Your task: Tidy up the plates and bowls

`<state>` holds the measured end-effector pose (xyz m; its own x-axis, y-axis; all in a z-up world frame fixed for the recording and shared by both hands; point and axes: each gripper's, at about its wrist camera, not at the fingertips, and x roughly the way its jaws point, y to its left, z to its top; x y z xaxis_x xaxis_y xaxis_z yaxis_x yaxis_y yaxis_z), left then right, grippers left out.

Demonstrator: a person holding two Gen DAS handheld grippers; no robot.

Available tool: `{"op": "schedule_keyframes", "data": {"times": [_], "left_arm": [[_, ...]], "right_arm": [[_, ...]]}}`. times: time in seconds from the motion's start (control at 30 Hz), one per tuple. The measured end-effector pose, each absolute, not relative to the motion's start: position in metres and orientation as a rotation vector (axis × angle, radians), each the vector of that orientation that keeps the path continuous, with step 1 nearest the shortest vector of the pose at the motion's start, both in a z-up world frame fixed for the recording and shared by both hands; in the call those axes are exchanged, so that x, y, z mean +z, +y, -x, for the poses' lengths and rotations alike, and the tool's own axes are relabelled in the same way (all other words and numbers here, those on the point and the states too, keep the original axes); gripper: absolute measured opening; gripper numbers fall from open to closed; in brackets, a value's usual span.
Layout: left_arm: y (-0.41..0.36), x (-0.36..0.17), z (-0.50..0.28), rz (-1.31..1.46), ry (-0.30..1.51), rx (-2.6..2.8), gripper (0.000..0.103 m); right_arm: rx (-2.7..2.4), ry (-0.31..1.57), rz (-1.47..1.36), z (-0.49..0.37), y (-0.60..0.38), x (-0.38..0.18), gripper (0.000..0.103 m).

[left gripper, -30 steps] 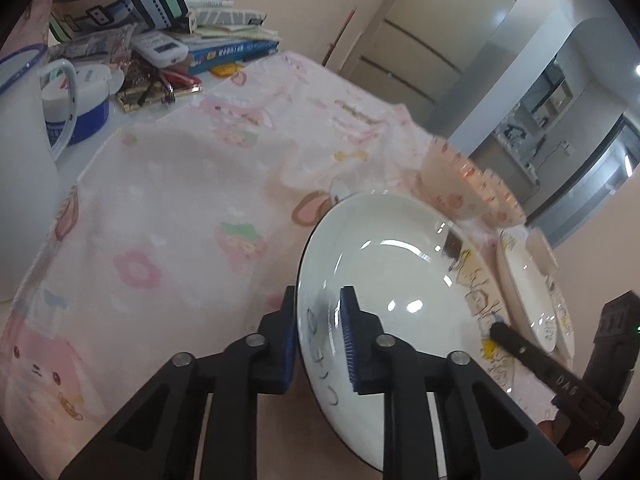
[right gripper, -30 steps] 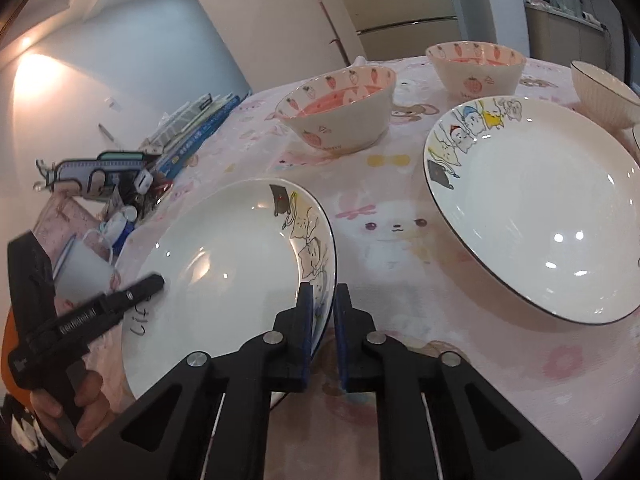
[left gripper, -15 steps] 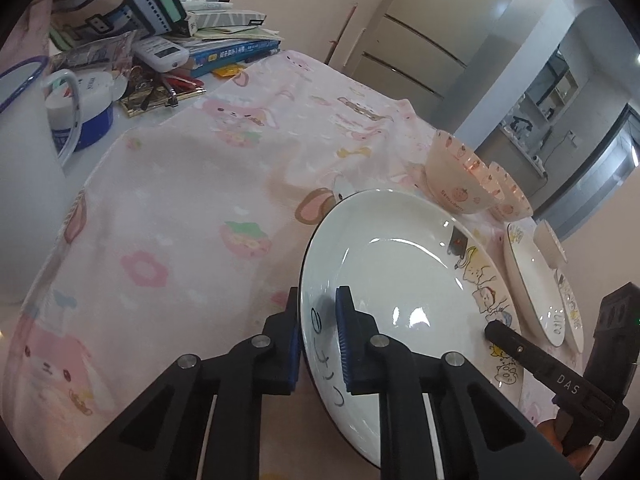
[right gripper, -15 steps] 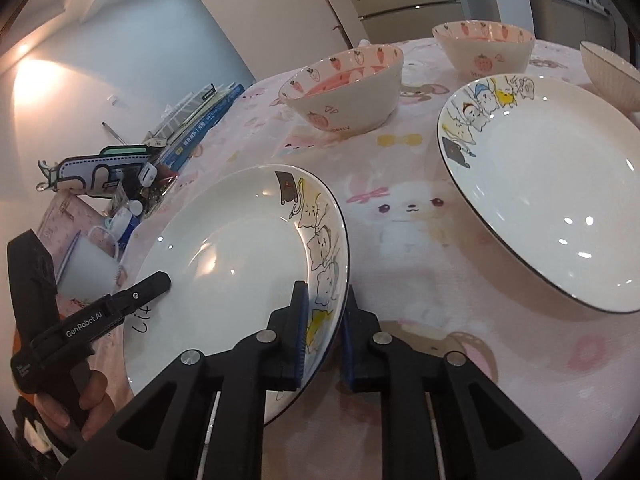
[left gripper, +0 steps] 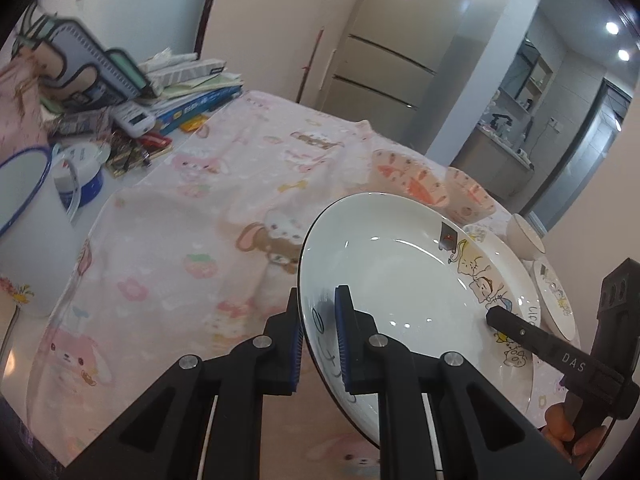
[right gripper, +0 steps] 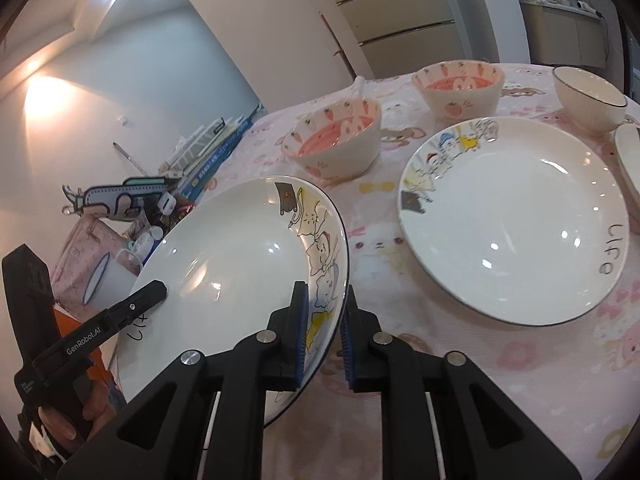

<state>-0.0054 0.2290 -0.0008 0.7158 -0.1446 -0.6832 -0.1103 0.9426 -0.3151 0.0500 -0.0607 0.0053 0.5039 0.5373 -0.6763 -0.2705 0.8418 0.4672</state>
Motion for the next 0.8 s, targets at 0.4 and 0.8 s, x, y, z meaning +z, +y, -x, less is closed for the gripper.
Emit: {"op": "schedule_keyframes", "data": {"times": [0.4,0.8], "left_arm": [[0.134,0.022,-0.029,0.287,0.751,-0.152,0.016],[0.046,0.020,-0.067,0.244,0.793,-0.248,0.017]], "right_arm": [[0.398,0.830,-0.331,-0.053,-0.151,0.031,0.015],[0.289,0.773,-0.354,-0.069,-0.232,0.033,0.015]]}}
